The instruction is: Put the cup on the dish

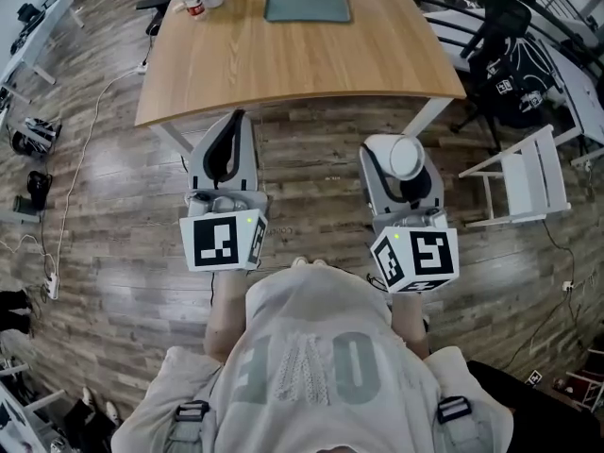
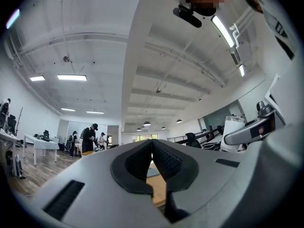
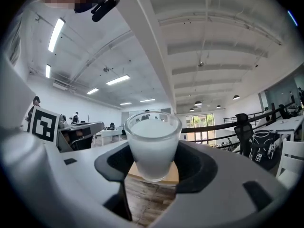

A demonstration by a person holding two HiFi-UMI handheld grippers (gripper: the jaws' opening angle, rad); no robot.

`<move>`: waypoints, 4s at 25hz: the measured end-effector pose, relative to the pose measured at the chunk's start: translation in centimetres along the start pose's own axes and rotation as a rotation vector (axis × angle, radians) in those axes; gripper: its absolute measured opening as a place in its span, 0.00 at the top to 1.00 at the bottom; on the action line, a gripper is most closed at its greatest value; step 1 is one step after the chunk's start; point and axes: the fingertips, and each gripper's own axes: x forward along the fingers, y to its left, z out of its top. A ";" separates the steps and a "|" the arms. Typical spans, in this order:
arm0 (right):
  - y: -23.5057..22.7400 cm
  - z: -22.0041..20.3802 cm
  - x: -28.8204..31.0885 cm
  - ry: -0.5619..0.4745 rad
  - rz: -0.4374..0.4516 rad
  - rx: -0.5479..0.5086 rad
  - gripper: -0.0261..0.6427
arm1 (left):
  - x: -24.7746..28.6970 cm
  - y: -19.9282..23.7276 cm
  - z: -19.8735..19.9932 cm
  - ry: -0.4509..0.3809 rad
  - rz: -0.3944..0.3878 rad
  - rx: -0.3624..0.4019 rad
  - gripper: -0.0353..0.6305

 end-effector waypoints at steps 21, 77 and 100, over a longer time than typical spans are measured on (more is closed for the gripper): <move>-5.4 -1.9 10.7 -0.035 -0.048 -0.023 0.57 | 8.9 3.3 -4.6 0.022 -0.018 -0.026 0.93; -23.0 -3.9 58.8 0.143 0.165 -0.121 0.57 | 49.6 13.7 -17.1 0.142 0.126 0.010 0.93; -28.9 -22.1 76.6 0.427 0.061 -0.016 0.57 | 54.2 16.5 -25.1 0.293 0.123 0.016 0.93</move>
